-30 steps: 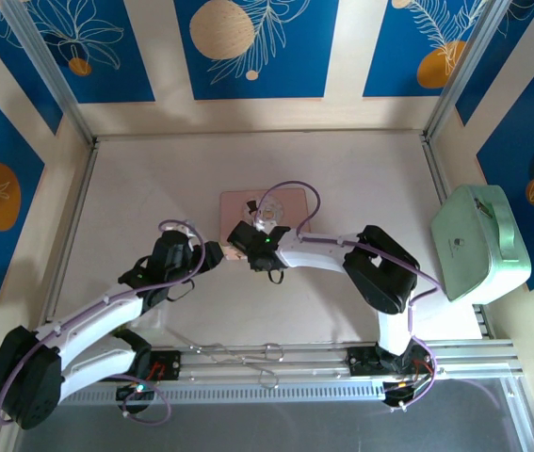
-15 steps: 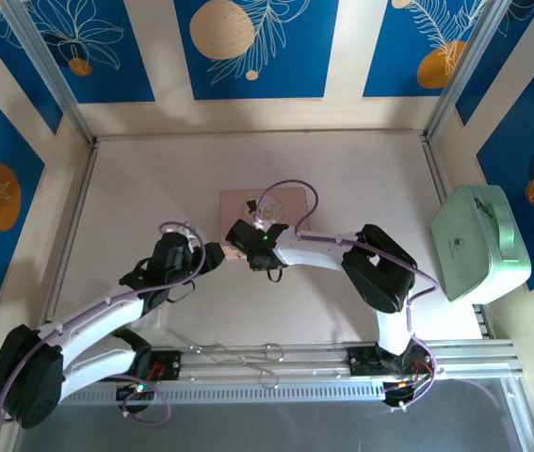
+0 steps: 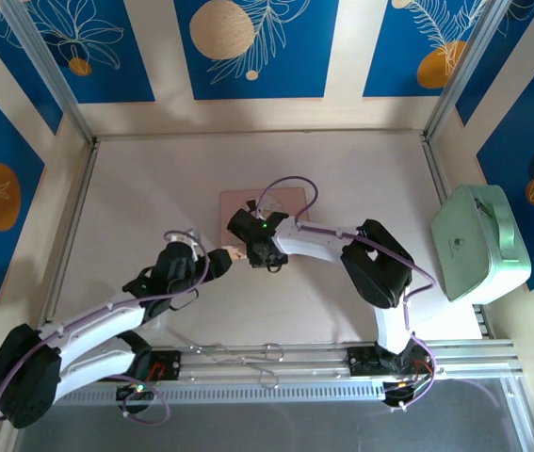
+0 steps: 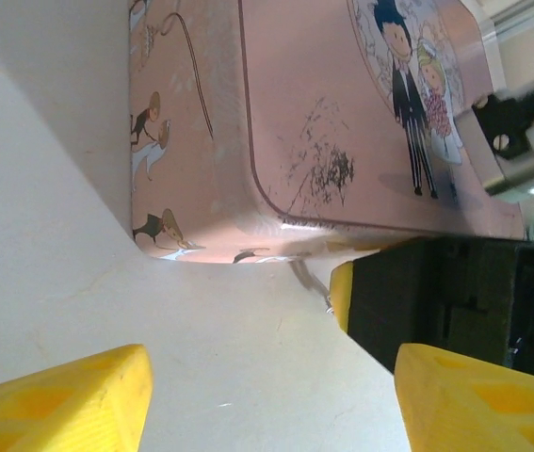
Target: Unlock the padlock with the key
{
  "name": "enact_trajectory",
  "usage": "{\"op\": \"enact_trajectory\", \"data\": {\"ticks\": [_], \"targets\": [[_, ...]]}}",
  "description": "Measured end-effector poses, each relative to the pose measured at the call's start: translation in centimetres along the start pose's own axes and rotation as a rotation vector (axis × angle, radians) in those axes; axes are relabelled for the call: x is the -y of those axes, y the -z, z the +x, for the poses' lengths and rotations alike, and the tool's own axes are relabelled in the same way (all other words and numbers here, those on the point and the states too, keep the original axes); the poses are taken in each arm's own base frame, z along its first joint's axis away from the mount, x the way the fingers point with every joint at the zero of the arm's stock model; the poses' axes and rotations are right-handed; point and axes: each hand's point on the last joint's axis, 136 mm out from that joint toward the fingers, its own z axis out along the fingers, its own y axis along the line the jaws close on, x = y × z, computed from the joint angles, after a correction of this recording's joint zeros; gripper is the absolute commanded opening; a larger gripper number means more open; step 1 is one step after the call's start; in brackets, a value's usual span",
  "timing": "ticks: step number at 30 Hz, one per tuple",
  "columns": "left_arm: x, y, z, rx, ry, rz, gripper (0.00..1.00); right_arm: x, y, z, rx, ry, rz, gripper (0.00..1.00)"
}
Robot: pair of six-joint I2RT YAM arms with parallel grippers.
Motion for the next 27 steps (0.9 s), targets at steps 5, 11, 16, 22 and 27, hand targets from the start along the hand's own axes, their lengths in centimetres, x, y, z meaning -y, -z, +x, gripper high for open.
{"op": "enact_trajectory", "data": {"ticks": [5, 11, 16, 22, 27], "targets": [[1.5, -0.3, 1.6, -0.016, -0.026, 0.040, 0.58, 0.0, 0.4, 0.1, -0.045, -0.008, -0.021, 0.16], [3.0, -1.2, 4.5, -0.041, -0.070, 0.098, 0.51, -0.2, 0.6, 0.3, -0.093, -0.010, -0.055, 0.16], [3.3, -2.5, 6.1, -0.062, -0.086, 0.106, 0.51, -0.3, 0.3, 0.7, -0.125, -0.013, -0.069, 0.17], [3.8, -3.9, 7.1, -0.056, -0.086, 0.132, 0.41, -0.3, 0.4, 0.7, -0.158, -0.030, -0.094, 0.18], [3.7, -4.9, 7.9, -0.053, -0.099, 0.139, 0.44, -0.4, 0.5, 0.8, -0.182, -0.035, -0.112, 0.17]]}}
